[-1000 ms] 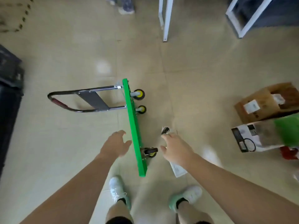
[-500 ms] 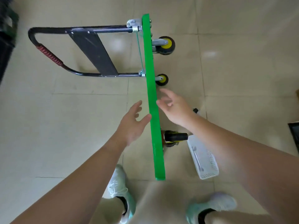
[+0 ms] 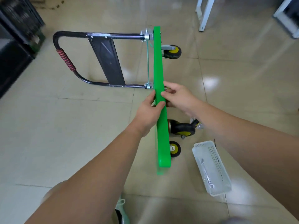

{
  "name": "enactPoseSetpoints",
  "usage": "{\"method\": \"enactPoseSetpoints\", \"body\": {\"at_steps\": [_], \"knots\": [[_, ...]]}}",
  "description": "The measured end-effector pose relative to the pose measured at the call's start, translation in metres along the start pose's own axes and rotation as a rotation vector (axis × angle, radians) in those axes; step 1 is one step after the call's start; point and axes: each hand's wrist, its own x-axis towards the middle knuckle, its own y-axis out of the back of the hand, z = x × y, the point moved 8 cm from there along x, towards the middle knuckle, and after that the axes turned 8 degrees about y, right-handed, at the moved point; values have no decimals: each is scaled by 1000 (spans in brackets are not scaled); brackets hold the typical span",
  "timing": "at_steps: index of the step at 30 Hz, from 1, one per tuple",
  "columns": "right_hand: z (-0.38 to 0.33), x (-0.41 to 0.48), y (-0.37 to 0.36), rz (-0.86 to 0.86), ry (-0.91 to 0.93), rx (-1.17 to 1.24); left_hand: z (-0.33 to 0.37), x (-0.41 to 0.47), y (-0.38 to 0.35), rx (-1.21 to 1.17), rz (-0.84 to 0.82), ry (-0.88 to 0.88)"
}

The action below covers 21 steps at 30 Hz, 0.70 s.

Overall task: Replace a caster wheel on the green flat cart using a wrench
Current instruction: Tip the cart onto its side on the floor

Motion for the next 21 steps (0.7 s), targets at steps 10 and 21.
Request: {"method": "enactPoseSetpoints", "body": {"at_steps": [10,21], "knots": [[-7,-60,-18,61,-48,-28,-12,-54,-2,51,-69,82],[1,-132,-17,15,-61,-81,-48,-104,-6,9,-52,137]]}}
